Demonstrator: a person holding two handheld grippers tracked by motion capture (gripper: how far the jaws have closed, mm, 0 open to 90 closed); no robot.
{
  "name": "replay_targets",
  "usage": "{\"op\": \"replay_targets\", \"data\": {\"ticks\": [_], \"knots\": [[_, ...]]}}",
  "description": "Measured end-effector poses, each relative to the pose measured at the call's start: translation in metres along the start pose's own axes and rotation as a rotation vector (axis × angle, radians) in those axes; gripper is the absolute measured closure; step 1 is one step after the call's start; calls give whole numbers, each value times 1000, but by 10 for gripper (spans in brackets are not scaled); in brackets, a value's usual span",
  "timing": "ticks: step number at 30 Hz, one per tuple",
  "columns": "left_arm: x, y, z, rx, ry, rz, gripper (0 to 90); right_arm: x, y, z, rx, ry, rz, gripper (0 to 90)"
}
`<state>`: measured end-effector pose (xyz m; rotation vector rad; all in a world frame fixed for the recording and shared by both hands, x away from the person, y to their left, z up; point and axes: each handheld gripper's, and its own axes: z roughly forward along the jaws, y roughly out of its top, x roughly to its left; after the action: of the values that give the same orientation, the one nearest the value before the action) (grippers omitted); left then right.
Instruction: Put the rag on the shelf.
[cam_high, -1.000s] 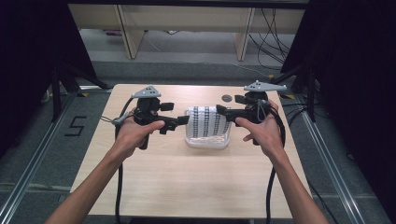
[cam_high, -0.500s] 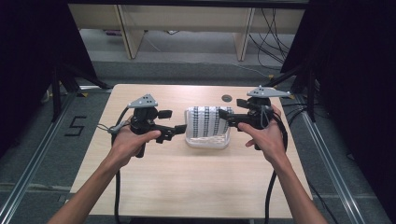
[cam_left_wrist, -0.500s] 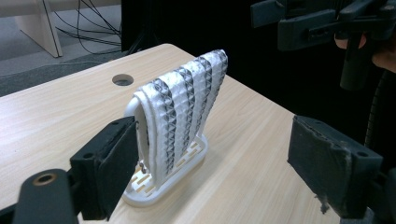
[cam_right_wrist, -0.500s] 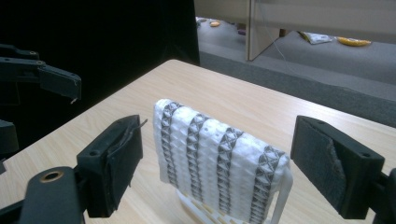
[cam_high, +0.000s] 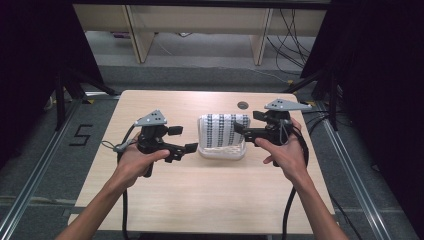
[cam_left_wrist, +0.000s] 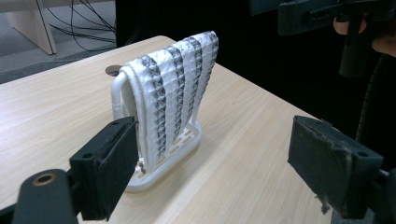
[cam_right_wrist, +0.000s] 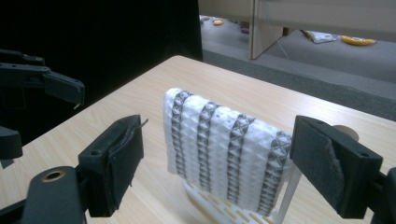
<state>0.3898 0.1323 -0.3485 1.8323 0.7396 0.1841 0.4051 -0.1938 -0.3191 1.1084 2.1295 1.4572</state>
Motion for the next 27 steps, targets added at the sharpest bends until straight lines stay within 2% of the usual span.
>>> {"op": "replay_targets", "data": {"ticks": [3, 4, 5, 7, 8, 9, 11, 12, 13, 14, 15, 17, 21, 22, 23, 27], "knots": [[2, -3, -1, 4, 1, 0, 155, 0, -3, 1, -4, -1, -21, 183], [2, -4, -2, 2, 2, -1, 155, 1, -4, 1, 1, 3, -4, 183], [2, -4, -3, 2, 1, 0, 155, 1, -4, 1, -1, -5, -23, 183], [2, -5, -4, -2, 5, 0, 155, 2, -5, 2, 10, 11, -5, 183], [2, -6, -4, -4, 5, -1, 155, 3, -6, 1, 6, 4, 1, 183], [2, -6, -5, -6, 7, -4, 155, 2, -7, 2, -1, 6, -21, 183], [1, -7, -5, -6, 8, 5, 155, 4, -7, 1, 11, 15, -4, 182], [0, -8, -5, -5, 10, 6, 155, 4, -8, 1, -7, 6, -20, 182], [0, -9, -5, -5, 13, 7, 155, 5, -8, 1, -2, 14, -21, 182], [0, -11, -5, -6, 10, 3, 155, 6, -8, -1, 4, 2, -19, 182], [-1, -13, -5, -11, 2, 4, 155, 6, -10, -1, -9, 3, -38, 182], [-2, -15, -6, -1, 13, 8, 155, 8, -11, -2, -3, 8, -24, 182], [-2, -20, -7, 1, 11, 12, 155, 10, -16, -3, -11, 14, -36, 179], [-3, -21, -7, 2, 10, 10, 155, 11, -17, -5, 0, 8, -20, 178], [-3, -23, -8, 5, 9, 14, 155, 10, -19, -4, -15, 7, -39, 178], [-6, -28, -8, 13, 7, 19, 155, 11, -25, -5, -9, 18, -20, 177]]}}
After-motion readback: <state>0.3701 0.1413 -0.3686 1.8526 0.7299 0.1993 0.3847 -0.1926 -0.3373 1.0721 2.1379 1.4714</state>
